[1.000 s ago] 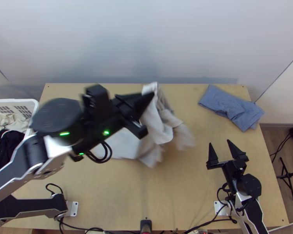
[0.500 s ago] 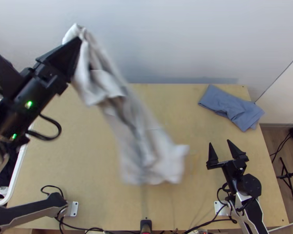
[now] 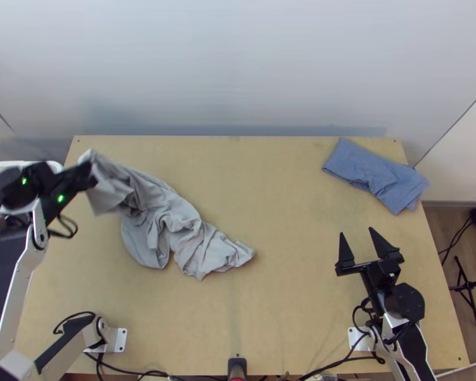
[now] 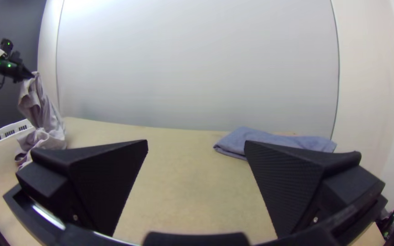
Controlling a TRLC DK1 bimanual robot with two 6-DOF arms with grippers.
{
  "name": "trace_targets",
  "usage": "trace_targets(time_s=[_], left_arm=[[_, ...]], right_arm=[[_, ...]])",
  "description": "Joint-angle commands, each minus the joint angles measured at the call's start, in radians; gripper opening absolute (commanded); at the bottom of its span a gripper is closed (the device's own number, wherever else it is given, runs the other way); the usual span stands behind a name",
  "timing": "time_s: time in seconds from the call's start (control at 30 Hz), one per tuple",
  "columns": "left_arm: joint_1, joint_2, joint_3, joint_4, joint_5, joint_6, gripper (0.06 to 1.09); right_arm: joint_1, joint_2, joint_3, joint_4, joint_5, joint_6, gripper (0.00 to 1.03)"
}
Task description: Fold the t-shirt
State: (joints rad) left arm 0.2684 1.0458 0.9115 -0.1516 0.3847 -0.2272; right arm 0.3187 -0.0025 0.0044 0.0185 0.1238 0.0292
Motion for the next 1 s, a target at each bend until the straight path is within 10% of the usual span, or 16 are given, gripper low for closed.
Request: trace_targets(time_s=[0.0, 0.53, 0.67, 0.73, 0.97], left_arm=[[0.227, 0.019, -0.273, 0.053, 0.074, 0.147, 0.09], [0.287, 0.089, -0.327, 0.092, -0.004, 0.152, 0.1], [0.282, 0.095, -0.322, 0.107, -0.046, 0.196, 0.56], [0.285, 0.097, -0.309, 0.07, -0.046, 0.21, 1.06], [0.267, 0.125, -0.118, -0.221, -0.191, 0.279, 1.05]], right_arm=[[0.0, 0.001, 0.0, 0.0, 0.0, 0.0, 0.98], [0.0, -0.001, 0.0, 0.0, 0.0, 0.0, 0.98], [0.0, -0.001, 0.0, 0.0, 0.0, 0.0, 0.98], [0.0, 0.001, 0.0, 0.0, -0.001, 0.0, 0.98], [0.0, 0.001, 0.0, 0.0, 0.0, 0.0, 0.98]])
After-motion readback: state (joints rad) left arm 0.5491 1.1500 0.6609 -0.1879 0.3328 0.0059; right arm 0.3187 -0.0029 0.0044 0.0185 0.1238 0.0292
